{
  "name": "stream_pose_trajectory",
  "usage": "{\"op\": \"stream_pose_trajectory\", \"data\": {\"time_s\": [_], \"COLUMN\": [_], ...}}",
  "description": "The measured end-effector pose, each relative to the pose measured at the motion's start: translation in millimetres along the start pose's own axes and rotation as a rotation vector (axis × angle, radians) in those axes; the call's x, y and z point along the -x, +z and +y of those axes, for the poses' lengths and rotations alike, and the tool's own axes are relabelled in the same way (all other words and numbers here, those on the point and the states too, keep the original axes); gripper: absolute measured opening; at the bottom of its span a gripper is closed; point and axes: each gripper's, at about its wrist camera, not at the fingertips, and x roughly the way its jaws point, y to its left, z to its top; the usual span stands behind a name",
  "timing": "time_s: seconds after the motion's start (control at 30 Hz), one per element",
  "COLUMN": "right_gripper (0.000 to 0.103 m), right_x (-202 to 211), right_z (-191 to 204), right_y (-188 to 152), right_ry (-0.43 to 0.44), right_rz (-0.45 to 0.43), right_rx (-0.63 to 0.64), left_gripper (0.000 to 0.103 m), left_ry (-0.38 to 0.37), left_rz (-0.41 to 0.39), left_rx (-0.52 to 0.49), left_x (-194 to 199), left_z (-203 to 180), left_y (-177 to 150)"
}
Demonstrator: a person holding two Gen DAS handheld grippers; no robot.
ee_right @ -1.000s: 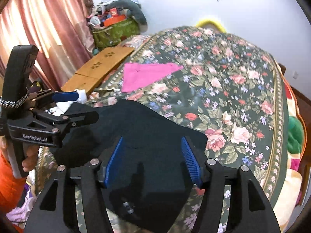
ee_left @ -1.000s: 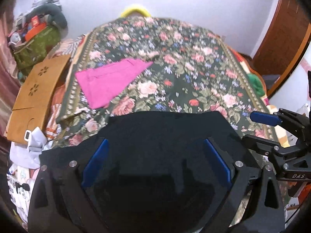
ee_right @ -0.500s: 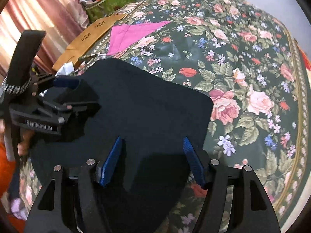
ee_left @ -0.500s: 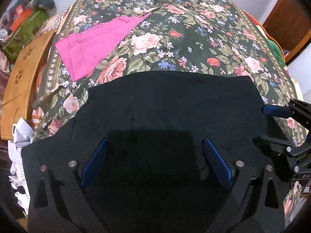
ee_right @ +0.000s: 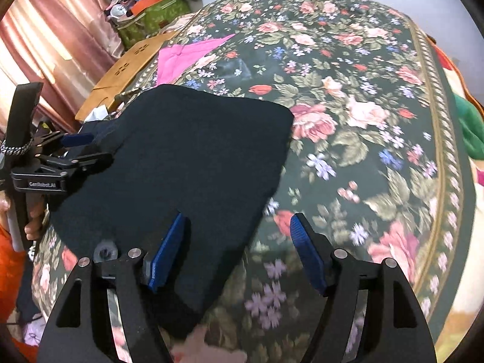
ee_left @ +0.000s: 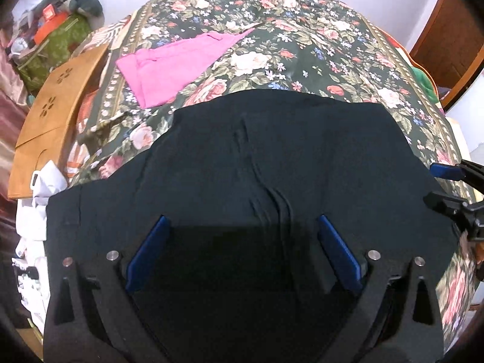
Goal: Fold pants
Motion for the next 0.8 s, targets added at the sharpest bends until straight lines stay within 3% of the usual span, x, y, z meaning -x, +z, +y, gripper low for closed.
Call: {"op": "stream_pose_trajectory", "data": {"time_s": [0.43, 0.8], "right_gripper": [0.069, 0.069], "right_x": [33.0, 66.1], "right_z": [17.0, 87.5], "right_y": [-5.3, 26.9], "right_ry": [-0.092, -0.031], "right_rz": [-0.039, -0.21], "right_rx": [0.034, 0.137], "left_gripper": [0.099, 0.099], "left_ry": [0.135, 0.161], "left_rz": [-0.143, -0.298], "left_rx": [0.01, 0.25], "left_x": [58.5, 131.0], "left_z": [12.6, 93.6], "left_y": [-36.3, -75.9]}}
